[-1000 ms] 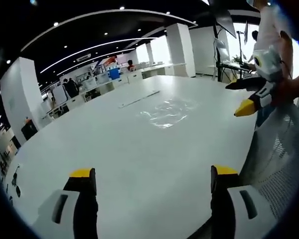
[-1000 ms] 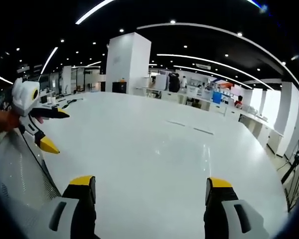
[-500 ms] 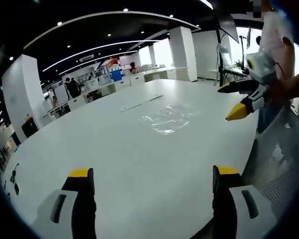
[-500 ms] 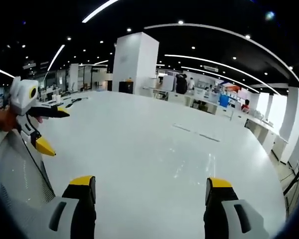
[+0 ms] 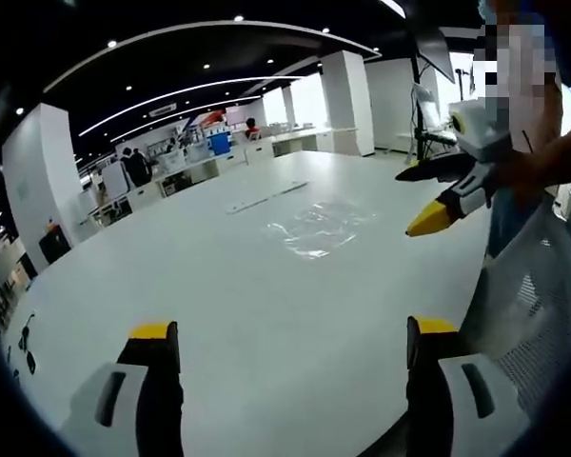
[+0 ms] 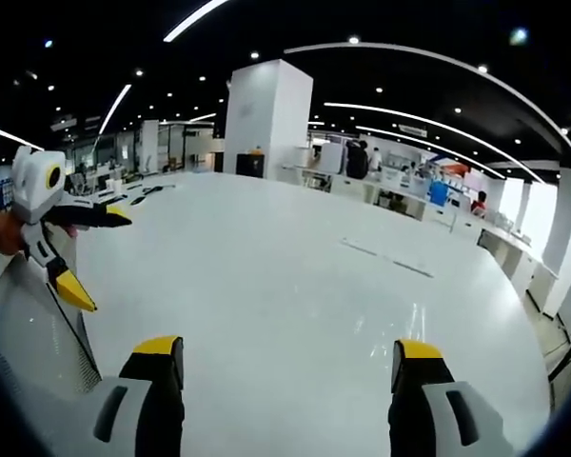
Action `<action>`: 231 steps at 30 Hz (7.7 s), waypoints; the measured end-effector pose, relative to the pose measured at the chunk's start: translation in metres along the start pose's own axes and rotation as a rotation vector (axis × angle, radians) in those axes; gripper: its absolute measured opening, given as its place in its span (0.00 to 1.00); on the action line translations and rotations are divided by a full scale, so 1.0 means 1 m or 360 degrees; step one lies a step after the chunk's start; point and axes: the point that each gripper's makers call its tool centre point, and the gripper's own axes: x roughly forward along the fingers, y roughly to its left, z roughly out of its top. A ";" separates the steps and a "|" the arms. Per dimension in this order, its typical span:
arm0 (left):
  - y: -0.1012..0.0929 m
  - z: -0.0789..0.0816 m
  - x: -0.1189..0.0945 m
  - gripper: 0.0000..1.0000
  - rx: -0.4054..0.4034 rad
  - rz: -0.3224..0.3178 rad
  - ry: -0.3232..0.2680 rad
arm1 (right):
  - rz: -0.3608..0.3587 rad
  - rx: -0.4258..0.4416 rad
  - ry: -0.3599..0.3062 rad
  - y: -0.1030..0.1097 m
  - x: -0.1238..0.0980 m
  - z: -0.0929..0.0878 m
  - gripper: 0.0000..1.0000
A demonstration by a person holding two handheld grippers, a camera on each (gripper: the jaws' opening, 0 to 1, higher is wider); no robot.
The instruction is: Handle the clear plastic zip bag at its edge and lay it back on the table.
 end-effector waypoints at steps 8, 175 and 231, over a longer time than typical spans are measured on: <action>0.001 -0.001 0.005 0.98 -0.0022 -0.0016 0.0005 | 0.0035 0.0002 0.0024 0.003 0.014 0.002 0.90; 0.002 -0.015 0.002 0.87 -0.0027 -0.0036 0.0105 | 0.0190 0.0119 0.0542 0.022 0.168 -0.028 0.08; -0.010 -0.006 0.005 0.84 0.0016 -0.0078 0.0086 | 0.0365 -0.0397 0.0697 0.022 0.123 -0.052 0.00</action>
